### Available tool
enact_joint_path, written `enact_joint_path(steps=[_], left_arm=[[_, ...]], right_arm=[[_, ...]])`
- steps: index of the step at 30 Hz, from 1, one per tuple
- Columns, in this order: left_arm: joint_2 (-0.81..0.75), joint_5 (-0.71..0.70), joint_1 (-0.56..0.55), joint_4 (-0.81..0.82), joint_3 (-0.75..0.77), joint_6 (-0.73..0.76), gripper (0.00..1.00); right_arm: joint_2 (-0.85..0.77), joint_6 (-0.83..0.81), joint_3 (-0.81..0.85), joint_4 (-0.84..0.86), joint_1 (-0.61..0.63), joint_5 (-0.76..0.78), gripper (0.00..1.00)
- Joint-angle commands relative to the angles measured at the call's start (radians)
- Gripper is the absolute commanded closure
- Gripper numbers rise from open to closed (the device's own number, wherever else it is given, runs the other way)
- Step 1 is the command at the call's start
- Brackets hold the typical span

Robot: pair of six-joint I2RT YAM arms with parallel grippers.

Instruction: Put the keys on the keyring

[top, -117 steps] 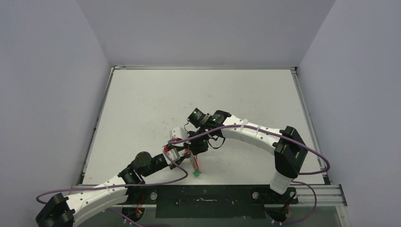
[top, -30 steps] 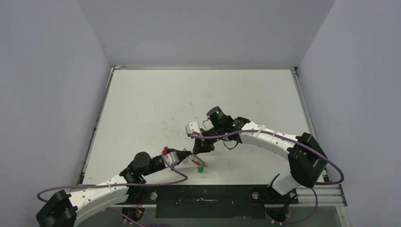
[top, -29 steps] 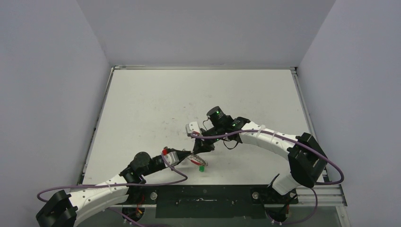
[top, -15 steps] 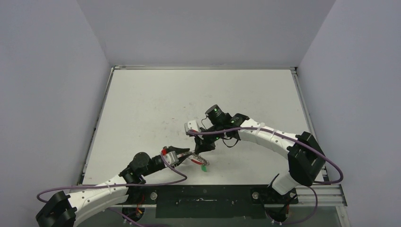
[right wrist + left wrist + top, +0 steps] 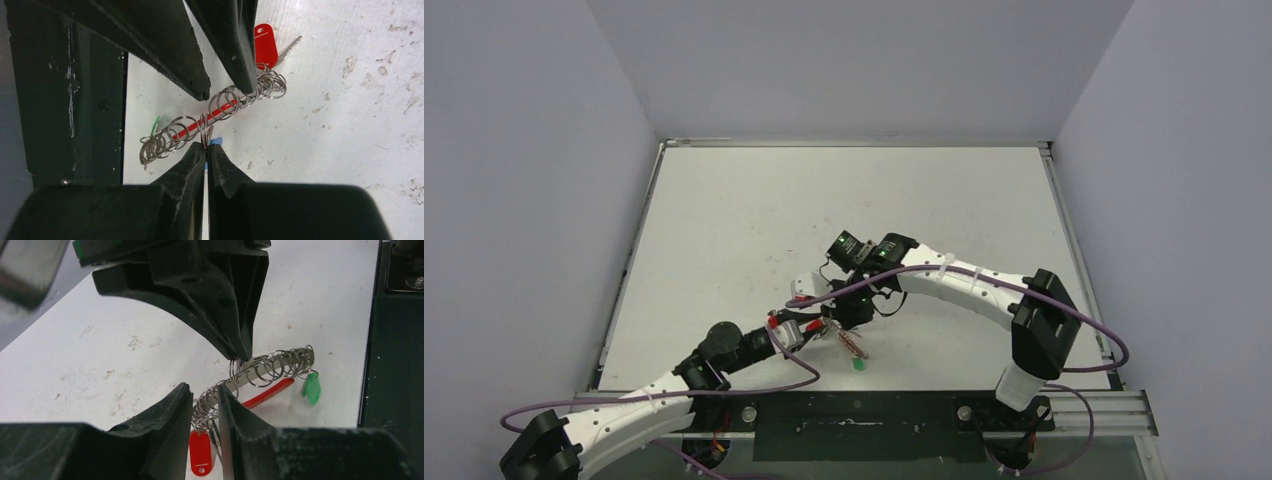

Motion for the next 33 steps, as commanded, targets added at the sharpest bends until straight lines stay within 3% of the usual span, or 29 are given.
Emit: enact_joint_path(steps=[1,9,23,26,33], left_arm=[[0.022,0.032,-0.001,-0.01,0.052,0.024,0.76],[0.115,0.101,-0.002,0.015,0.074,0.043,0.72],[0.186,0.082,-0.006,0.093,0.084,0.044,0.72],[0.189,0.08,-0.005,0.098,0.088,0.051,0.74],[0.204,0.102,-0.005,0.11,0.094,0.06,0.9]], right_arm=[[0.047,0.023,0.104,-0.08,0.027,0.075,1.0],[0.098,0.054,0.172,-0.078,0.044,0.051,1.0],[0.105,0.049,0.164,-0.073,0.056,0.049,1.0],[0.106,0.048,0.165,-0.073,0.058,0.048,1.0],[0.107,0.048,0.163,-0.069,0.06,0.046,1.0]])
